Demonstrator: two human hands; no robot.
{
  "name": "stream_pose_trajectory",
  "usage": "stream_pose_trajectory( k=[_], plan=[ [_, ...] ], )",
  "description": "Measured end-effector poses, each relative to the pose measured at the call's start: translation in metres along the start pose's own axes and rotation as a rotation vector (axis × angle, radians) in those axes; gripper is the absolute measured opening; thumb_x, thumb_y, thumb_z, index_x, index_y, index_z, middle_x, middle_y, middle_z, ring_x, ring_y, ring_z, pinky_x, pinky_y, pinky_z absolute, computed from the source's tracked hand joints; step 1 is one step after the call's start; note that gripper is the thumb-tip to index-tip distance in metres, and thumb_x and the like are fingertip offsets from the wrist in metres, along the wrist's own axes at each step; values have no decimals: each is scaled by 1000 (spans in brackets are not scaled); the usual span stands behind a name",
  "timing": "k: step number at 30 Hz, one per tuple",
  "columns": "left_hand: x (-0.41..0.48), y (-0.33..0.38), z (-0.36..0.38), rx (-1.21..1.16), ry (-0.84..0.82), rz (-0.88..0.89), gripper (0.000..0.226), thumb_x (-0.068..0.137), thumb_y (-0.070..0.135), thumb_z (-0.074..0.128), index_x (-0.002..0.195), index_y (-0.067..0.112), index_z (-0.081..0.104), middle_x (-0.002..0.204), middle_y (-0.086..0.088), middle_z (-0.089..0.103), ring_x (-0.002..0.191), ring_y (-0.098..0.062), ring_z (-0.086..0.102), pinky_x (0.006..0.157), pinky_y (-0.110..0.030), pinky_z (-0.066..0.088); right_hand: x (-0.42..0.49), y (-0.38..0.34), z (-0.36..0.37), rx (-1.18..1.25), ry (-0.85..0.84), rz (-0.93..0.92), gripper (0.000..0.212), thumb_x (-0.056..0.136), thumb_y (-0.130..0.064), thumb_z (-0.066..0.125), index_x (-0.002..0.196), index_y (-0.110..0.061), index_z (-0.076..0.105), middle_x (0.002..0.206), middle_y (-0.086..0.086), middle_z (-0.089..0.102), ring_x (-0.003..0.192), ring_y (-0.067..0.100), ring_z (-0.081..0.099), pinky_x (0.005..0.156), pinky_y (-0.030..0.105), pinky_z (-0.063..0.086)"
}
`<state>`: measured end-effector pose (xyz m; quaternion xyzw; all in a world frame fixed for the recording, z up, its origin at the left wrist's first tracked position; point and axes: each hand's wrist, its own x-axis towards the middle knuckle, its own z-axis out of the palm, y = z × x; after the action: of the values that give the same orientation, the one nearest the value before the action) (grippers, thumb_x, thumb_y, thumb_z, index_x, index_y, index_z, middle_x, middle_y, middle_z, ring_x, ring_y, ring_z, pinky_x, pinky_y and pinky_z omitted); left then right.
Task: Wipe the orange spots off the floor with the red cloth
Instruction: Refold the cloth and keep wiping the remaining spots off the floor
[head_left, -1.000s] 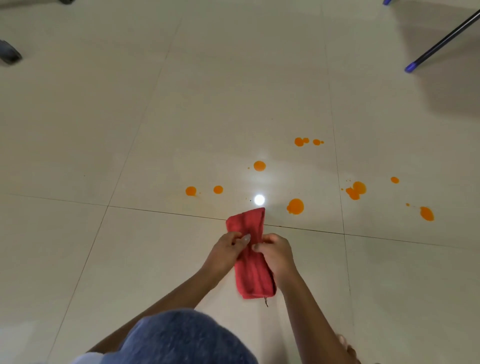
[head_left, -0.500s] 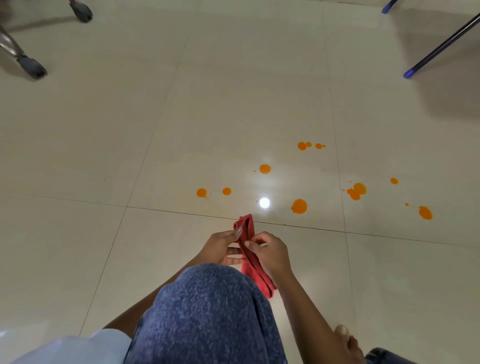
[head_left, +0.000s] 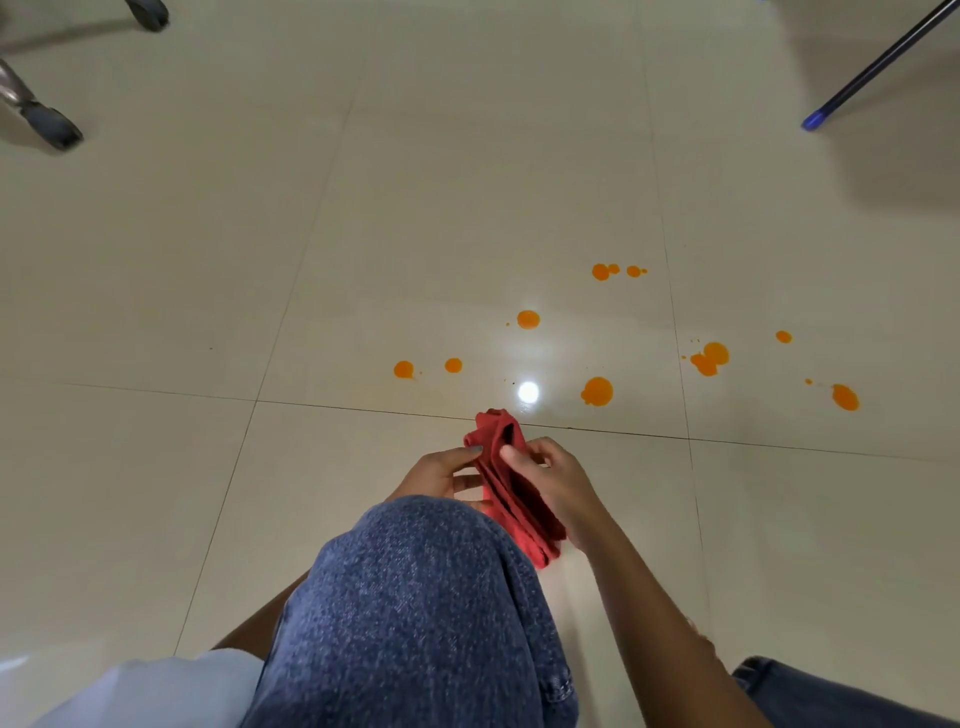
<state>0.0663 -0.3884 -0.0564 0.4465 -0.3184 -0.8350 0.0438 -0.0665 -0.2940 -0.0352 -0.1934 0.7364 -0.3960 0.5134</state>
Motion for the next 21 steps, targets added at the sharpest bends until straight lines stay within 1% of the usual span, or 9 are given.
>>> stream_pose_trajectory(
  k=[2,4,7,10,12,14,16,18,21],
  plan=[
    [1,0,2,85,28,0,22,87,15,58,105,5,66,108,-14,66,102,-29,63,94,-49,49,-1,-1,7,-106,-5,-27,35,81,-42,66,101,-15,57,95,-3,64,86,17,64,77,30,51],
    [1,0,3,101,65,36,18,88,11,57,101,2,66,98,-11,67,92,-24,67,91,-46,51,5,1,10,-203,66,-52,23,86,-30,61,98,-11,59,91,3,65,83,19,62,76,32,49],
    [-4,4,0,-129,125,72,11,88,8,53,89,3,63,82,-9,62,77,-22,64,79,-41,54,12,7,-3,-80,233,-28,15,87,-14,57,88,0,61,83,22,64,73,24,55,68,35,43],
    [-6,5,-9,-323,153,44,11,89,13,48,90,6,57,77,-6,58,73,-22,57,71,-38,47,7,13,-21,118,199,52,10,87,-16,61,95,-11,65,88,10,68,80,18,60,75,33,46],
    [-6,3,-13,-434,135,17,12,86,17,53,85,6,58,70,-6,63,66,-19,60,70,-36,45,5,12,-25,85,131,51,12,85,-5,60,92,-14,64,90,4,66,85,21,60,77,32,47],
    [-8,4,-14,-500,132,40,18,87,20,52,83,5,61,65,-5,68,61,-17,63,72,-33,46,4,-4,-33,112,204,-28,20,83,4,57,85,-15,64,87,5,65,85,22,58,78,31,47],
    [-7,10,-16,-522,128,82,26,94,23,42,95,6,62,72,-4,72,73,-17,66,78,-33,45,-2,-32,-47,100,256,-143,18,84,3,57,86,-14,65,88,7,64,82,19,56,76,28,46],
    [-4,21,-17,-443,135,137,33,97,28,40,116,8,57,89,-2,73,95,-19,61,84,-34,44,-12,-62,-59,18,218,-249,14,87,-2,56,90,-12,65,87,5,64,80,16,57,75,27,45],
    [6,34,-18,-312,119,161,51,94,43,38,138,18,37,128,-1,54,128,-22,42,105,-38,31,-25,-94,-59,-150,150,-406,15,88,-5,57,96,-10,69,88,0,67,86,15,62,80,28,47]
  ],
)
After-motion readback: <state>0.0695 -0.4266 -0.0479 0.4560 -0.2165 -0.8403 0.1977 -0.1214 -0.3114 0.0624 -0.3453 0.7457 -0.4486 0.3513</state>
